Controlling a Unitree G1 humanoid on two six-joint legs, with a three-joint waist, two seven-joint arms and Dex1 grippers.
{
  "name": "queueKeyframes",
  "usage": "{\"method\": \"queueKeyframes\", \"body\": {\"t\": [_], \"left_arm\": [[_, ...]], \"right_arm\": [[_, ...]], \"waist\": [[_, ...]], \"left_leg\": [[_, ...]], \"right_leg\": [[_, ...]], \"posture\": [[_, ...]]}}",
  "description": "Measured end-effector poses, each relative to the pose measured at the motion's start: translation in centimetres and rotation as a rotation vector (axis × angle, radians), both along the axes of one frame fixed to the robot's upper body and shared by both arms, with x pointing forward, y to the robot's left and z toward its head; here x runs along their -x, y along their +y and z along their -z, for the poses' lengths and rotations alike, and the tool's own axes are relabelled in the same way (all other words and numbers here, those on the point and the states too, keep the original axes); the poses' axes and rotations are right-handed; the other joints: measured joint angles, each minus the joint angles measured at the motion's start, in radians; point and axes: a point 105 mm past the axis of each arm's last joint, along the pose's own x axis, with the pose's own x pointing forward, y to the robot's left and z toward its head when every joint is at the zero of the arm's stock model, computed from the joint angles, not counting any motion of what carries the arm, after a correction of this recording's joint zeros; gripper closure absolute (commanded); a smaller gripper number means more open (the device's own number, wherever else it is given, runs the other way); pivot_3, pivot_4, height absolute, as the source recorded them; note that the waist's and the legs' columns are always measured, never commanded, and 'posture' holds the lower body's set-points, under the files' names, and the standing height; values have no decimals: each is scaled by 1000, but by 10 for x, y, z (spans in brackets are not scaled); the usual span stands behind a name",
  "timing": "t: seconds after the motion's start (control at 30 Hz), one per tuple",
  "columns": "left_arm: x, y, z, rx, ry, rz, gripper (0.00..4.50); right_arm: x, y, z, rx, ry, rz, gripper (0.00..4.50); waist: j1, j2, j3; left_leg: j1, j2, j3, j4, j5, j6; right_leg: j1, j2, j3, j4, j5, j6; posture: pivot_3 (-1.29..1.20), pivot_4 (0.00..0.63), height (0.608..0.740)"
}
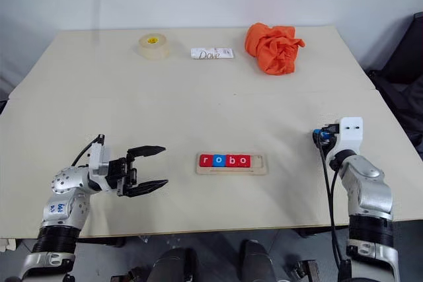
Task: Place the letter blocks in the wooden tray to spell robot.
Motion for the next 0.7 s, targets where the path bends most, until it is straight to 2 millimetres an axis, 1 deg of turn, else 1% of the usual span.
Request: {"method": "queueKeyframes", "body": {"t": [0.07,0.13,0.17,0.2,0.27,0.3,0.47,0.6,0.7], "left_arm": [[0,1,1,-1,10,6,0],[0,1,1,-3,11,16,0],[0,1,1,-4,10,20,0],[-1,1,0,-5,10,24,0],[-2,0,0,-5,11,32,0],[-2,0,-1,-5,9,37,0],[-2,-2,0,-1,19,46,0],[-1,-6,-1,5,22,58,0],[2,-4,0,2,26,55,0]], "right_arm": [[12,16,-8,-21,-18,-12,3028],[24,26,-10,-27,-10,-17,3028],[33,33,-9,-28,-2,-21,3028],[44,45,-5,-32,14,-37,3028],[57,67,6,-56,63,-85,3028],[60,72,9,-65,77,-90,3028],[69,78,20,-71,116,-76,3028],[68,76,21,-61,114,-60,3028],[67,74,24,-66,125,-57,3028]], "waist": [[-1,0,0],[-1,0,0],[0,0,0],[2,0,0],[1,0,0],[1,0,0],[-1,0,0],[-1,0,0],[-1,0,0]], "left_leg": [[0,0,0,0,0,0],[0,0,0,0,0,0],[0,0,-1,0,0,0],[0,0,-2,-1,0,0],[-1,0,-2,-1,0,0],[-1,0,-1,0,0,0],[0,0,-2,0,0,0],[0,0,-2,-1,0,0],[0,0,-2,-1,0,0]], "right_leg": [[0,0,0,0,0,0],[0,0,0,0,0,0],[0,0,0,-1,0,-1],[0,0,-1,0,-1,-2],[0,0,-1,0,-1,-1],[0,0,-1,-1,-1,-1],[0,0,-1,-1,0,-1],[0,0,-1,-1,0,-1],[0,0,-1,-1,0,-1]], "posture": [[0,150,740],[0,150,740],[0,150,740],[0,150,740],[0,150,740],[0,150,740],[0,150,740],[0,150,740],[0,150,740]]}}
